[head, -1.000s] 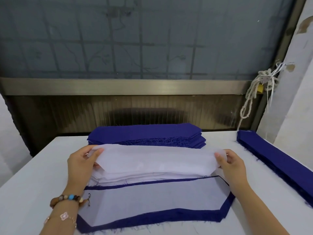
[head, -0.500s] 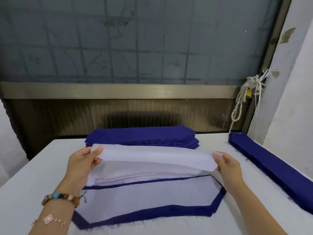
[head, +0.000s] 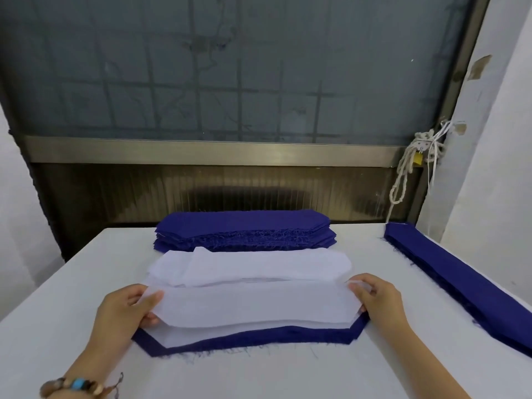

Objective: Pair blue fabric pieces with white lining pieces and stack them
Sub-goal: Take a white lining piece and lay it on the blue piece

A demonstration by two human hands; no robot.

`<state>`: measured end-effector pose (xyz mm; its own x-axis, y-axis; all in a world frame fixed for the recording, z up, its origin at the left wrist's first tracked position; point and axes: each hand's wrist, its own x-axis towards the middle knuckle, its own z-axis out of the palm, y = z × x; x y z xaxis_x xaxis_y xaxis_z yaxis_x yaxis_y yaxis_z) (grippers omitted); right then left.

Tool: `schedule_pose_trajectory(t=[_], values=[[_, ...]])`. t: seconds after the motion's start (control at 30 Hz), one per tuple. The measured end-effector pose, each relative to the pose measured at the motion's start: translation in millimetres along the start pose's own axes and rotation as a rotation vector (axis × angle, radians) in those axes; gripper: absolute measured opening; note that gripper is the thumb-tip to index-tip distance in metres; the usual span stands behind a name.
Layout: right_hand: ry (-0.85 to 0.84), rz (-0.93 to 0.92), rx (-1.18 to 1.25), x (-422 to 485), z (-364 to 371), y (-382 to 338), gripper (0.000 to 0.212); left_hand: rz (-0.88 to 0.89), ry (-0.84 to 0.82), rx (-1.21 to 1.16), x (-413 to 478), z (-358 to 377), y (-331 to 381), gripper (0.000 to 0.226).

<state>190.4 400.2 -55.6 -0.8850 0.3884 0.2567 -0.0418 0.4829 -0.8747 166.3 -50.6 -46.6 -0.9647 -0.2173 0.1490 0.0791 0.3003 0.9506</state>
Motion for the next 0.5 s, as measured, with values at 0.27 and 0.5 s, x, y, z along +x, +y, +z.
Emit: schedule_pose_trajectory(t=[0.27,0.5], values=[[-0.065,-0.078,-0.070,-2.7,1.8,1.6,0.027,0.129,0.017,0.296,-9.0,-1.7,-5.7,0.018],[-0.045,-0.067,-0.103,-3.4,2.3,1.4,0.016,0.172,0.033,0.283,-9.5,-2.5,-5.3,0.016]])
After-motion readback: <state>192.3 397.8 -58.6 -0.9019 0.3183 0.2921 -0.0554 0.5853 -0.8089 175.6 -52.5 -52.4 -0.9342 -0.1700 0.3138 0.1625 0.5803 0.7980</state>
